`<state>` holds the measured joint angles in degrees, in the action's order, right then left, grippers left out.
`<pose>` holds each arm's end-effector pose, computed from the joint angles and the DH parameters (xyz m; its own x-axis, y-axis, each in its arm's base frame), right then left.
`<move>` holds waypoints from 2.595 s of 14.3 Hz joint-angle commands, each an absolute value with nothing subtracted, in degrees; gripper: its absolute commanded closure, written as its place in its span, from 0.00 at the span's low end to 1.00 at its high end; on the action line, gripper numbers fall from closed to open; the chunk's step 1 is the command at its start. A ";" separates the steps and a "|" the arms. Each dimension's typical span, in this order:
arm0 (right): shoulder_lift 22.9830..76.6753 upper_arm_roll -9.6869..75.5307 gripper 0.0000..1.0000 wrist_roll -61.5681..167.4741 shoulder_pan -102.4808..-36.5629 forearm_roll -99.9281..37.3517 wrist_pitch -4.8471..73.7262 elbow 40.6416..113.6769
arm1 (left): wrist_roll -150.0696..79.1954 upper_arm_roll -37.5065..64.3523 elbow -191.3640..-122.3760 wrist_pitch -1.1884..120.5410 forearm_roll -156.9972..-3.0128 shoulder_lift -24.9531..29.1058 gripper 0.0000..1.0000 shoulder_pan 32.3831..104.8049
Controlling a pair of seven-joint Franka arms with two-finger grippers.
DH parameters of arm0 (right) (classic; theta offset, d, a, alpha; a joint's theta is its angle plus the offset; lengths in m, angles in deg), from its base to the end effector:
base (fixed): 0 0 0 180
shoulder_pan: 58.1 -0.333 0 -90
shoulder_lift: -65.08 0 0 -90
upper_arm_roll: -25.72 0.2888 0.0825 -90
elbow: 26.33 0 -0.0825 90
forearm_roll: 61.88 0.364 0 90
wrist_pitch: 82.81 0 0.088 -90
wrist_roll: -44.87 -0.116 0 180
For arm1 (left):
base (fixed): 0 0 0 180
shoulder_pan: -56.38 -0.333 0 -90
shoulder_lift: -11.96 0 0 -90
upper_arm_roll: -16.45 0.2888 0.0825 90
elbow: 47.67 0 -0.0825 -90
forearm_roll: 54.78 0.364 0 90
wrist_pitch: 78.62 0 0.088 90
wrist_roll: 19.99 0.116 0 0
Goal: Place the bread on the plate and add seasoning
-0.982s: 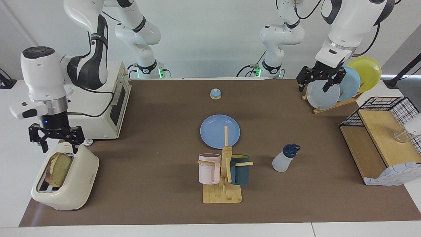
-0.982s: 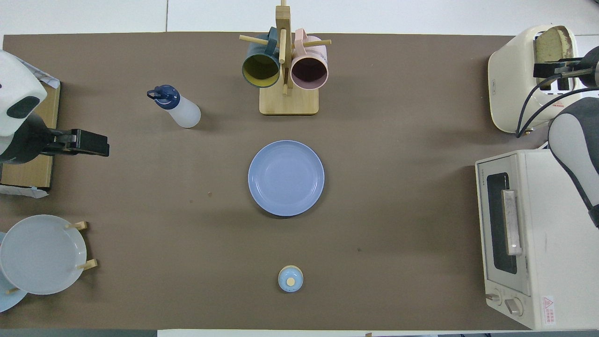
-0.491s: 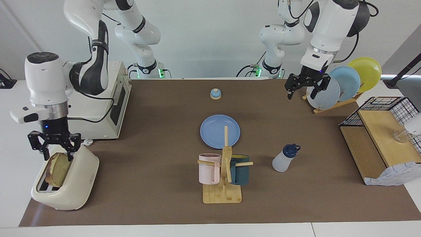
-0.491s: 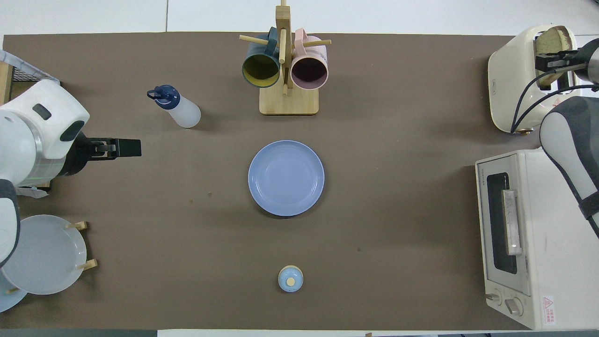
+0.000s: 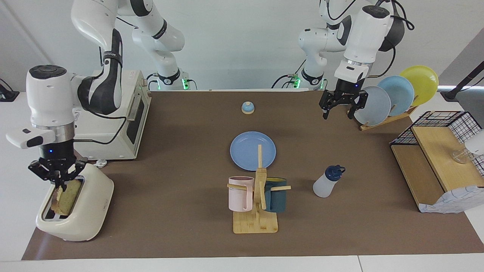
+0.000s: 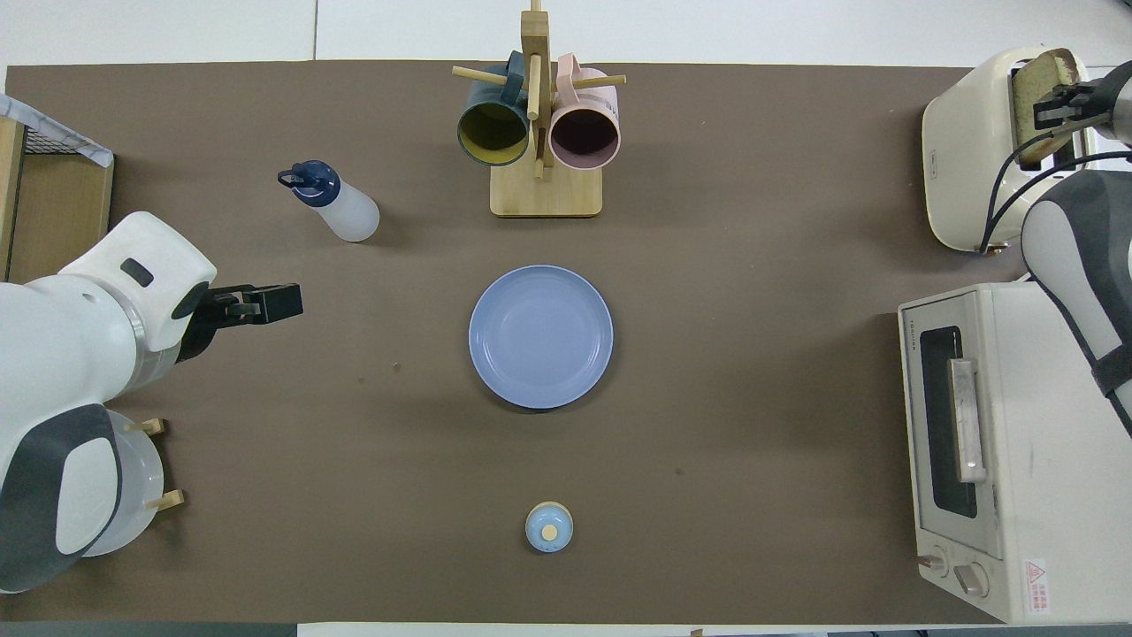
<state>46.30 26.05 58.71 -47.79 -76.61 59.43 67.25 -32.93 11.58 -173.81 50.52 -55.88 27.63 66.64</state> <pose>0.6629 -0.1175 0.4610 0.8708 0.2788 0.4049 0.1396 -0.9300 0.3401 0.4741 -0.1313 0.5011 0.9498 -0.0170 0.3123 -0.0398 -0.9970 0.0667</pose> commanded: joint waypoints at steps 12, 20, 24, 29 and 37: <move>57.87 29.41 1.00 46.23 -72.67 -77.28 15.29 56.20 | -33.88 10.39 -188.03 78.69 -53.29 23.48 0.00 66.84; 60.96 30.29 1.00 24.76 -82.51 -61.35 27.65 68.85 | -33.97 10.65 -186.72 90.83 -51.62 12.06 0.00 67.01; 57.62 30.29 1.00 13.24 -90.07 -61.35 38.73 72.10 | -33.97 10.82 -184.43 91.27 -50.39 8.80 0.00 67.01; 55.15 30.29 1.00 11.03 -93.87 -61.44 50.77 77.89 | -33.97 10.83 -184.17 91.19 -49.33 8.01 0.00 67.10; 54.98 30.29 1.00 11.38 -93.78 -61.70 60.45 83.18 | -33.97 11.18 -179.42 91.36 -49.24 2.82 0.00 67.89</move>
